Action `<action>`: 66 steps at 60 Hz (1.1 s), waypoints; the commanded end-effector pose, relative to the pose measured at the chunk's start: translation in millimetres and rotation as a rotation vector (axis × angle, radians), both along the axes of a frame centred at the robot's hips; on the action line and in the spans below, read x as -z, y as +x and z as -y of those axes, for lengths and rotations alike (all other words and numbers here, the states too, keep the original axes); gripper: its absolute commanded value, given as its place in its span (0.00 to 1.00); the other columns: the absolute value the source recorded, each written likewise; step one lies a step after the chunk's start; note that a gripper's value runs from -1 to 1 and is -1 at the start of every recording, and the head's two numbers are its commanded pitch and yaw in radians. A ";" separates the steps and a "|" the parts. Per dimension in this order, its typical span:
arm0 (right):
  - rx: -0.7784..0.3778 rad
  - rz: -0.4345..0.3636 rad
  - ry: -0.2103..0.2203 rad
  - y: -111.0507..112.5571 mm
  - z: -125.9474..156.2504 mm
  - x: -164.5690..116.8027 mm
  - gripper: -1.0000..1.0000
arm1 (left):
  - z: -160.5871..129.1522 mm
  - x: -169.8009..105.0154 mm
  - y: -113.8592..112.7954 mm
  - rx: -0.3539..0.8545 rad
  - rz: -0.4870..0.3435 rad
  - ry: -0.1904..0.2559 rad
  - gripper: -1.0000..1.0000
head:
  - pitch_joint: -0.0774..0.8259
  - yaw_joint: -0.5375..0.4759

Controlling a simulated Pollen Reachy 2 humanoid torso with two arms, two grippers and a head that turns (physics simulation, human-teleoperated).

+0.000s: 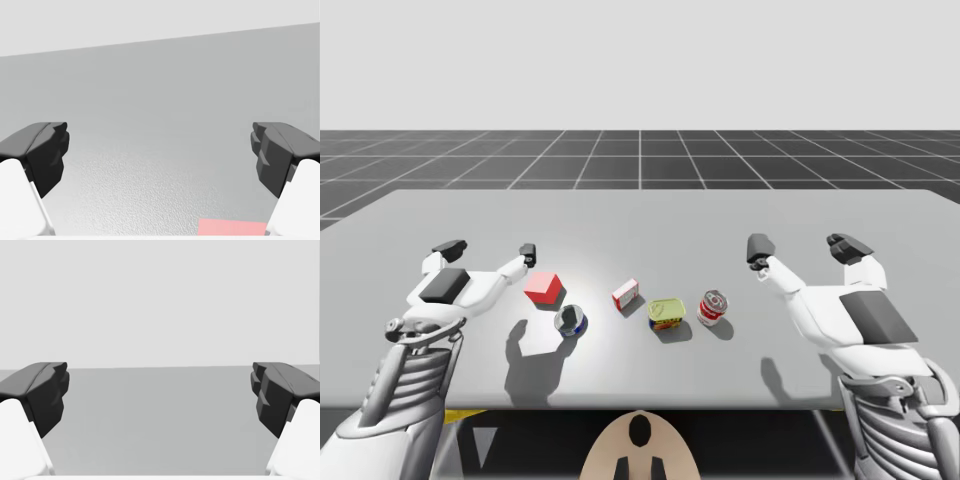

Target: Find the red cube and pick it up.

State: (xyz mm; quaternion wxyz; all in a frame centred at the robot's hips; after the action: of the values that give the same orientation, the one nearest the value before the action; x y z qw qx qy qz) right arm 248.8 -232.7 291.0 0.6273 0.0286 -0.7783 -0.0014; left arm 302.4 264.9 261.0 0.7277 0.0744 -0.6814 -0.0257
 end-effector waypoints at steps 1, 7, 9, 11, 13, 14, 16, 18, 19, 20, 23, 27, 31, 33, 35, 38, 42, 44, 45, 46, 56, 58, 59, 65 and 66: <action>-0.001 -0.005 0.006 0.4 -1.0 1.1 0.00 | -0.2 -0.1 0.4 -0.002 0.000 0.001 0.00 | 0.36 0.53; -0.002 -0.005 0.002 0.4 -1.2 1.3 0.00 | -0.6 -0.3 0.3 -0.002 0.000 0.001 0.00 | 0.43 0.54; -0.002 -0.005 -0.001 0.3 -1.5 1.4 0.00 | -0.7 -0.4 0.3 -0.002 0.000 0.002 0.00 | 0.45 0.54; -0.003 -0.006 -0.003 0.4 -1.7 1.5 0.00 | -1.0 -0.5 0.2 -0.002 0.000 0.002 0.00 | 0.47 0.54; -0.003 -0.006 -0.003 0.4 -1.8 1.5 0.00 | -1.2 -0.6 0.2 -0.002 0.001 0.001 0.00 | 0.50 0.54; -0.003 -0.006 -0.003 0.4 -1.8 1.5 0.00 | -1.3 -0.6 0.2 -0.002 0.001 0.001 0.00 | 0.50 0.54; -0.004 -0.006 -0.005 0.1 -2.2 1.4 0.00 | -1.7 -0.6 0.0 -0.002 0.000 0.001 0.00 | 0.52 0.55; -0.004 -0.006 -0.006 0.1 -2.2 1.4 0.00 | -1.9 -0.6 0.0 -0.002 0.000 0.001 0.00 | 0.53 0.55; -0.004 -0.005 -0.006 -0.2 -2.4 1.3 0.00 | -2.1 -0.6 0.1 -0.002 0.000 0.001 0.00 | 0.55 0.56; -0.004 -0.005 -0.006 -0.2 -2.5 1.2 0.00 | -2.2 -0.6 0.1 -0.002 0.000 0.001 0.00 | 0.55 0.56; -0.004 -0.004 -0.007 -0.4 -2.5 1.1 0.00 | -2.5 -0.6 0.1 -0.003 0.000 0.002 0.00 | 0.57 0.57; -0.004 -0.004 -0.008 -0.7 -2.7 0.9 0.00 | -2.9 -0.6 0.3 -0.003 0.000 0.002 0.00 | 0.60 0.61; -0.004 -0.003 -0.010 -1.0 -2.8 0.9 0.00 | -3.0 -0.6 0.4 -0.004 0.000 0.001 0.00 | 0.64 0.66; -0.004 -0.003 -0.011 -1.2 -2.9 0.9 0.00 | -3.0 -0.5 0.4 -0.004 -0.001 0.001 0.00 | 0.65 0.69; -0.003 -0.003 -0.011 -1.3 -3.1 0.9 0.00 | -2.7 -0.4 0.5 -0.004 -0.001 0.001 0.00 | 0.67 0.71; -0.003 -0.003 -0.012 -1.5 -3.5 1.0 0.00 | -2.5 -0.3 0.6 -0.005 -0.001 0.001 0.00 | 0.69 0.76; -0.003 -0.003 -0.013 -1.5 -3.9 1.3 0.00 | -2.3 -0.4 0.6 -0.005 -0.001 0.000 0.00 | 0.72 0.80; -0.002 -0.003 -0.013 -1.5 -3.9 1.4 0.00 | -2.2 -0.4 0.5 -0.006 0.000 0.000 0.00 | 0.73 0.82; -0.003 -0.004 -0.015 -1.5 -4.2 1.6 0.00 | -2.2 -0.3 0.5 -0.006 -0.001 0.000 0.00 | 0.74 0.83; -0.003 -0.004 -0.015 -1.5 -4.1 1.7 0.00 | -2.1 -0.3 0.6 -0.006 0.000 0.000 0.00 | 0.74 0.84; -0.006 -0.007 -0.021 -1.4 -4.9 2.8 0.00 | -0.6 -0.3 0.4 0.002 -0.004 -0.008 0.00 | 0.78 0.88; -0.006 -0.008 -0.021 -1.3 -4.8 2.8 0.00 | -0.3 -0.5 0.4 0.006 -0.005 -0.012 0.00 | 0.78 0.88; -0.006 -0.008 -0.022 -1.3 -4.9 2.9 0.00 | 0.4 -0.7 0.2 0.012 -0.006 -0.017 0.00 | 0.78 0.88; -0.008 -0.009 -0.024 -0.9 -5.0 3.2 0.00 | 4.4 -1.2 -1.1 0.034 -0.011 -0.031 0.00 | 0.79 0.89; -0.008 -0.009 -0.025 -0.9 -5.1 3.3 0.00 | 4.8 -1.2 -1.3 0.036 -0.011 -0.031 0.00 | 0.79 0.89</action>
State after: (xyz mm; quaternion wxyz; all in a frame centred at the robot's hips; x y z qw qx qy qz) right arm 247.9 -229.2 289.0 0.6297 0.0209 -0.7764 0.0126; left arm 302.1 263.9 261.8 0.7304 0.0627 -0.6797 -0.0256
